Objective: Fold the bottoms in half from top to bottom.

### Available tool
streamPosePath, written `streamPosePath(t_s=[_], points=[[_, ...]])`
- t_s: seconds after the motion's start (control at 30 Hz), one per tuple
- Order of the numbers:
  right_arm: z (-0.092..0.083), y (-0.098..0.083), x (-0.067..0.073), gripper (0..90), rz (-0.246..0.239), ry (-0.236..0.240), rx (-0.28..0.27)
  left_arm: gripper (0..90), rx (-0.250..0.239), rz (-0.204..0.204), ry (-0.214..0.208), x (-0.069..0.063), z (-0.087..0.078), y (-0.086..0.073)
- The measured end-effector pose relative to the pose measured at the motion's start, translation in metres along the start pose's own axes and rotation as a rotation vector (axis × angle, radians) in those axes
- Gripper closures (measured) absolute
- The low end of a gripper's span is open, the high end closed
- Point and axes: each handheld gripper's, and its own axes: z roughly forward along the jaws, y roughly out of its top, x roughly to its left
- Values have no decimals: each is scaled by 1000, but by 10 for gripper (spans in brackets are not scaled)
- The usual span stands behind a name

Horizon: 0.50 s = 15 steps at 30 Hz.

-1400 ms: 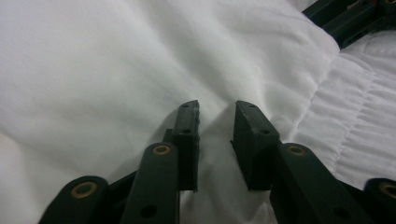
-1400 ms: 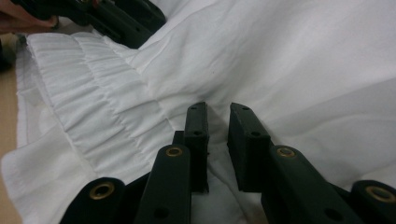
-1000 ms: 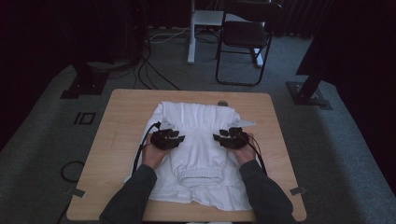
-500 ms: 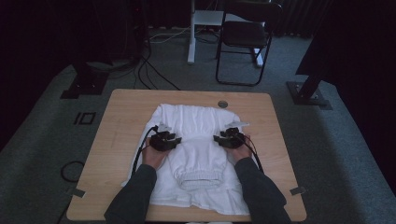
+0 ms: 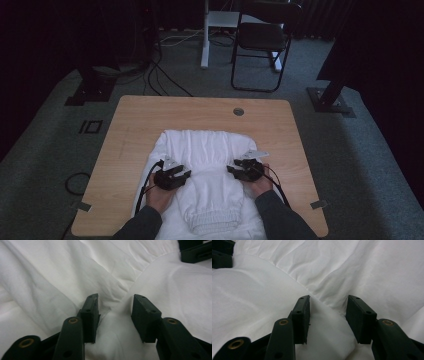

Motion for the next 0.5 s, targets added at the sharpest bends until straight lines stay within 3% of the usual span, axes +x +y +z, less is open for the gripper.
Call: streamPosePath(t_s=[0.07,0.13,0.23,0.27,0.3,0.33,0.43,0.5], points=[[0,0,1,533,-3,-4,0,561,6,-5,0,1,-4,4],[0,0,-1,534,11,8,-1,560,-15,-9,20,6,-16,19],[0,0,-3,533,23,19,-4,548,-52,35,94,18,-28,44],[0,0,-3,533,25,20,-3,521,-47,40,131,27,-31,56],[0,0,-3,533,25,20,-3,499,-47,40,131,27,-31,56],[0,0,-3,533,25,21,-5,499,-50,32,166,37,-31,68],[0,0,-3,533,24,19,-3,446,-35,16,214,67,-18,93],[0,0,-3,534,25,20,-3,418,-11,-6,222,81,-3,98]])
